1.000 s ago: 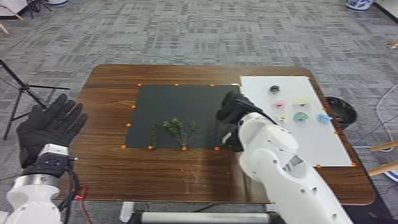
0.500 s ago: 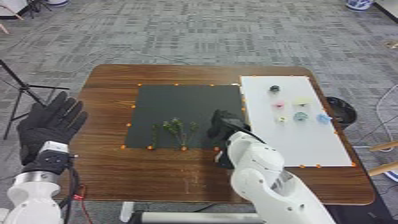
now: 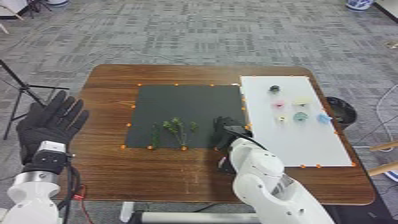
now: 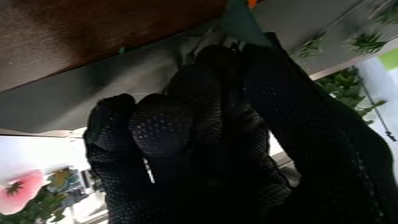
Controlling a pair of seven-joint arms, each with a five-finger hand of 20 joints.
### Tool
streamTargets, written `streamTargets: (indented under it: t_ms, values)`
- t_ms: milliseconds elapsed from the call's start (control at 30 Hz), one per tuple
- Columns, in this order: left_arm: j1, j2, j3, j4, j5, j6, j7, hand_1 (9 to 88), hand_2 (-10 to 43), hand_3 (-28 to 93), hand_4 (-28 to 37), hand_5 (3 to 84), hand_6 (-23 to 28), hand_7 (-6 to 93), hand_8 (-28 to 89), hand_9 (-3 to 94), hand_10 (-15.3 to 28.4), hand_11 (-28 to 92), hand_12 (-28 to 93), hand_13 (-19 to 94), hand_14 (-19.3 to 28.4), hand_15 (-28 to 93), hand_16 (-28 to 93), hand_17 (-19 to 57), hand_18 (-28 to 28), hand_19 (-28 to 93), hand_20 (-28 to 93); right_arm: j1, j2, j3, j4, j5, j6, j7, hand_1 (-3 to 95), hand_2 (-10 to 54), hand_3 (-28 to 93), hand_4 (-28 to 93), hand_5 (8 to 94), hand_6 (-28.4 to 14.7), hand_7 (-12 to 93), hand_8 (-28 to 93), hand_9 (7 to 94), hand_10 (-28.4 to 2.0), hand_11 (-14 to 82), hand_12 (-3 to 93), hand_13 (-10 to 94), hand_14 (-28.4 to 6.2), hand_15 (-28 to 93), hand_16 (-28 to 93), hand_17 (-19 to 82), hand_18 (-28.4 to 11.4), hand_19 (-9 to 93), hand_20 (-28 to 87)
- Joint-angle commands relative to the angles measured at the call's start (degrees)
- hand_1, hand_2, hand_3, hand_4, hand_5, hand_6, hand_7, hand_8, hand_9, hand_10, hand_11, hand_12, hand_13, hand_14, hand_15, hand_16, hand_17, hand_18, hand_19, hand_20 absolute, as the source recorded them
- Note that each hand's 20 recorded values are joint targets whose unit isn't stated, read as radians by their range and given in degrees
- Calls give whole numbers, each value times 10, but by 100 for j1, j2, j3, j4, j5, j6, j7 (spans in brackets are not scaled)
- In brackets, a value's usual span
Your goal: Arrange flowers
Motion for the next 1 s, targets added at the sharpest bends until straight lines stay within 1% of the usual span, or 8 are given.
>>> streamTargets:
  t_ms: [33,300,433,467,533,700,833,1000]
  values:
    - [45,-19,61,25,-20,-39,2,267,149,742,-283,449,96,109,-86,350,168,220,84,252,163,289,-54,-85,153,393,85,37,-7,-50,128,-181,344,-88,499,-31,672,-221,625,-39,646,175,684,-169,538,484,651,-159,749,434,374,-268,896,387]
    - [15,-24,61,33,-9,-31,-27,267,149,742,-283,448,96,109,-86,350,168,220,84,251,163,287,-54,-85,153,392,85,62,-21,-72,238,-349,310,-229,509,-33,666,-232,626,-38,630,161,682,-167,506,471,646,-156,740,428,369,-264,887,381]
    - [48,-47,46,18,3,-28,-44,267,149,742,-283,448,96,109,-86,350,168,220,84,252,162,285,-53,-85,153,392,85,-46,30,111,275,-64,236,-868,519,-28,655,-248,623,-41,624,160,682,-169,500,466,638,-154,735,427,360,-259,878,379]
    - [64,-48,35,13,-3,-42,-44,267,149,742,-283,448,96,109,-86,350,168,220,84,252,162,285,-53,-85,153,393,85,-22,39,56,282,-135,219,-747,522,-23,651,-255,622,-41,625,160,679,-167,502,466,634,-154,735,427,357,-256,876,381]
    - [83,-56,15,4,10,-38,-37,267,149,741,-283,448,96,109,-86,350,168,220,84,252,163,285,-53,-85,153,392,85,-70,65,89,333,-254,344,-1027,525,-14,645,-264,618,-41,627,159,677,-166,504,462,630,-153,736,426,355,-253,873,383]
    - [147,-75,-44,-33,11,-17,-53,267,149,741,-283,448,96,108,-86,350,167,219,84,252,163,284,-53,-85,153,392,85,-37,94,57,341,-352,412,-1103,526,-12,646,-270,611,-39,633,156,670,-163,509,462,625,-150,736,425,351,-248,868,388]
    - [194,-90,-60,-49,-31,-65,-64,268,150,740,-283,449,96,109,-86,350,167,219,84,252,163,285,-52,-85,153,392,85,-54,153,65,303,-383,280,-1092,525,-12,650,-272,609,-39,635,155,668,-162,510,464,623,-149,737,425,350,-247,864,391]
    - [183,-88,-54,-39,-62,-57,-68,267,150,740,-283,449,97,108,-86,350,168,217,85,252,163,285,-52,-85,153,392,85,-31,198,108,323,-377,205,-972,523,-10,652,-275,609,-39,636,153,667,-162,510,466,622,-149,736,423,351,-246,861,395]
